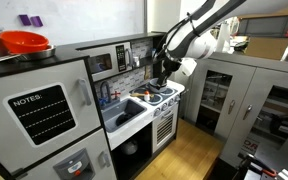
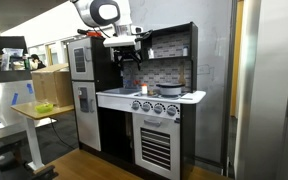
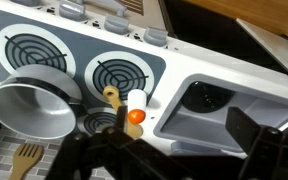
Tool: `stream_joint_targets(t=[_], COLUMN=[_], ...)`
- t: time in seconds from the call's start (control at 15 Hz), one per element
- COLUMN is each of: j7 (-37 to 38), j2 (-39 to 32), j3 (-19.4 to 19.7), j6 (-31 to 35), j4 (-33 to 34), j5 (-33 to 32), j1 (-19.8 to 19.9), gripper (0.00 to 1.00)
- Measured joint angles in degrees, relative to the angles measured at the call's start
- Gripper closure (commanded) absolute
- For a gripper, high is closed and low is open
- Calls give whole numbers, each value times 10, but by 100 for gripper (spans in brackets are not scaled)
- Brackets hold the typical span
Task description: Move the salt cellar to the right
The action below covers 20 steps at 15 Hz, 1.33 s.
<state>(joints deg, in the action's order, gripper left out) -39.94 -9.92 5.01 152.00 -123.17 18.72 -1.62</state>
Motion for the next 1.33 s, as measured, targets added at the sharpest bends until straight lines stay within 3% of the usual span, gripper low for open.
stream_joint_targets(t=[0.67,1.33], j7=[59,59], j2=[-150,-236], j3=[-55,-102], j6=[-59,-89], j4=[152,257], j5=[-43,-43], j1=[67,89], gripper=[0,0])
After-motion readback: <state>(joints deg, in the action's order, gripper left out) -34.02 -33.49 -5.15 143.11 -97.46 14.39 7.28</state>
